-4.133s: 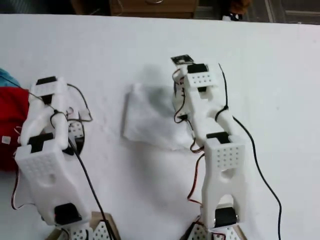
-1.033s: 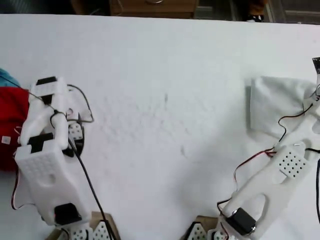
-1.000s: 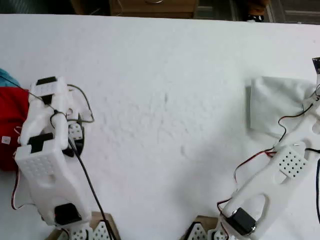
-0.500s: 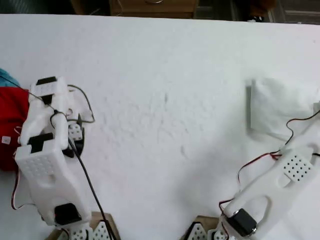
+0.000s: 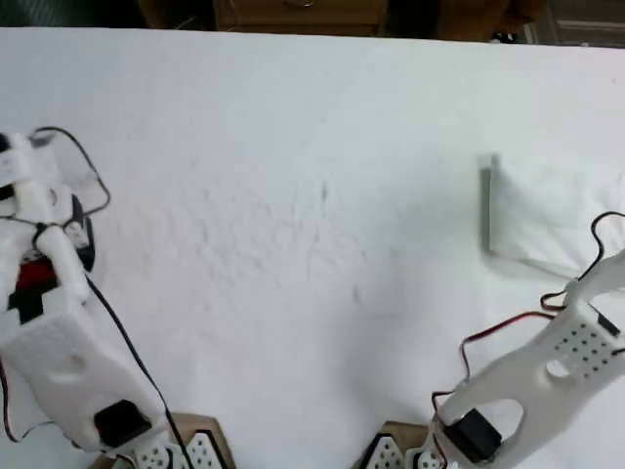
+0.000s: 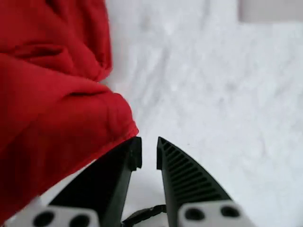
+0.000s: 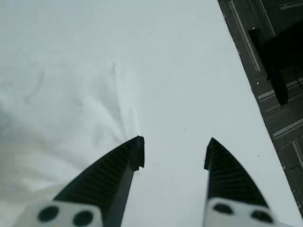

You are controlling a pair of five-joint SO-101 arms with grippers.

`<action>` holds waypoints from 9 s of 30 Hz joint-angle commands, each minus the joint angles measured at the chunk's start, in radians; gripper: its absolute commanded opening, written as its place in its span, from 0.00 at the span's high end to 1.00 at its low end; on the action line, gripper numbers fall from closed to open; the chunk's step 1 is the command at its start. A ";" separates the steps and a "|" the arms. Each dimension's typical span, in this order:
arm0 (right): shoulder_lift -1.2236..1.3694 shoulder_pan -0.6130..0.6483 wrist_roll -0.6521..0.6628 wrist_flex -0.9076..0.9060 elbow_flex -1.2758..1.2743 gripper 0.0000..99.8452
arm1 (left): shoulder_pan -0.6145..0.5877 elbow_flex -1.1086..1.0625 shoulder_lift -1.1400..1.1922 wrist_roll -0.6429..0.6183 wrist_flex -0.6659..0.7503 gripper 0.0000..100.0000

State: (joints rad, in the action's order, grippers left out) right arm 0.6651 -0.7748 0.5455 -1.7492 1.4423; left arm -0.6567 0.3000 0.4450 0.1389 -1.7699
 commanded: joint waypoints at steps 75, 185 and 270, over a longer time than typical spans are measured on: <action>-1.044 0.720 -0.114 0.024 -1.634 0.79 | -0.026 -0.532 -0.517 0.081 0.563 0.97; -1.033 0.728 -0.107 0.222 -1.780 0.79 | -0.012 0.294 0.236 0.146 0.176 0.89; 0.157 1.483 -0.180 0.177 -0.678 0.79 | -0.201 -0.403 -0.278 0.183 0.072 0.70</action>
State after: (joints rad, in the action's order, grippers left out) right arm 0.8124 0.7319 0.4365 -1.5482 0.7150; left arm -0.8485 -0.1020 0.2194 0.3153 -1.7008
